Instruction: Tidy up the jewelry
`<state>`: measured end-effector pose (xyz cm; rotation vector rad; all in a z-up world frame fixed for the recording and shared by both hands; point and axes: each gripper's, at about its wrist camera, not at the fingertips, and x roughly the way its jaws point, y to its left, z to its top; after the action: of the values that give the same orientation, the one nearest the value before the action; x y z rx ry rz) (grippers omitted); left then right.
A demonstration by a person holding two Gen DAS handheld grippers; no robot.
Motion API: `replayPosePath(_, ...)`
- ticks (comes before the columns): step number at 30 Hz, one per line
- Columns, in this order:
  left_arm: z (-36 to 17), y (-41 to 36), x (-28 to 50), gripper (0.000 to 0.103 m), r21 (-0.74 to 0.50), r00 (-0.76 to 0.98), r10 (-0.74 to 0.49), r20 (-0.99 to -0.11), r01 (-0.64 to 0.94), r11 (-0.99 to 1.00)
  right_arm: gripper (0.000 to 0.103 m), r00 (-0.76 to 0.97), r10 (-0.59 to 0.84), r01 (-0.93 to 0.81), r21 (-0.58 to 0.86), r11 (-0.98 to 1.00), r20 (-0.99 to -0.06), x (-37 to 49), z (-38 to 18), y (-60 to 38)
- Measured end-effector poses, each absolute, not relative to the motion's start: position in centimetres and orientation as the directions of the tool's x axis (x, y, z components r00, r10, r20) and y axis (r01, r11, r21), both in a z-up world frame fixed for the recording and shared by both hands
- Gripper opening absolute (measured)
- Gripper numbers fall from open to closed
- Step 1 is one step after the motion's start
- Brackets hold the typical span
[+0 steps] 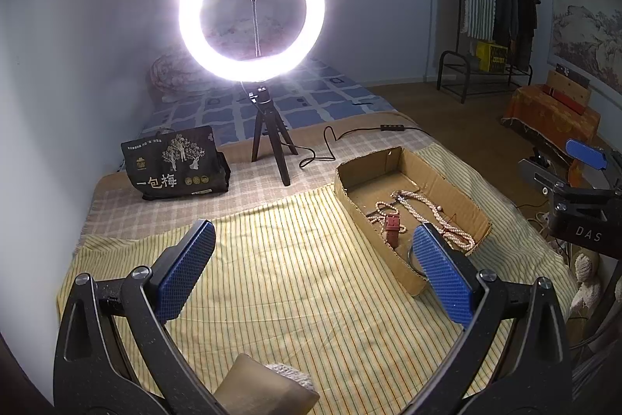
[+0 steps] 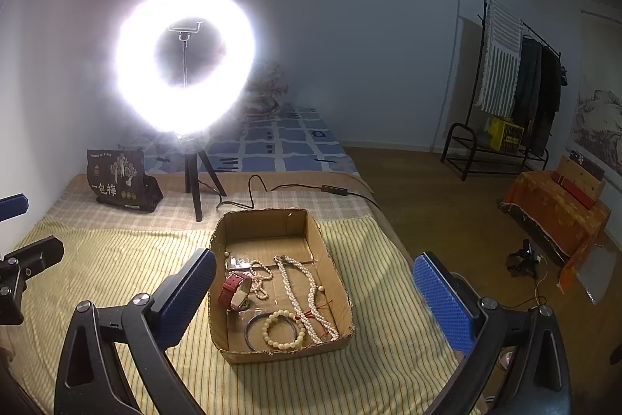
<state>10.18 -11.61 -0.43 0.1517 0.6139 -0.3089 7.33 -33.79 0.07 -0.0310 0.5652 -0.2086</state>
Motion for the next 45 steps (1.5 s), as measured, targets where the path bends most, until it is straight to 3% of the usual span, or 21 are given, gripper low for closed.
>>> replayPosePath(45,-0.05,-11.85,10.07,0.103,0.032,0.769,-0.253,-0.588,0.334,0.942,0.103,0.812,-0.207,0.184,-0.097,0.978,-0.545,7.51,-0.38,-33.89)
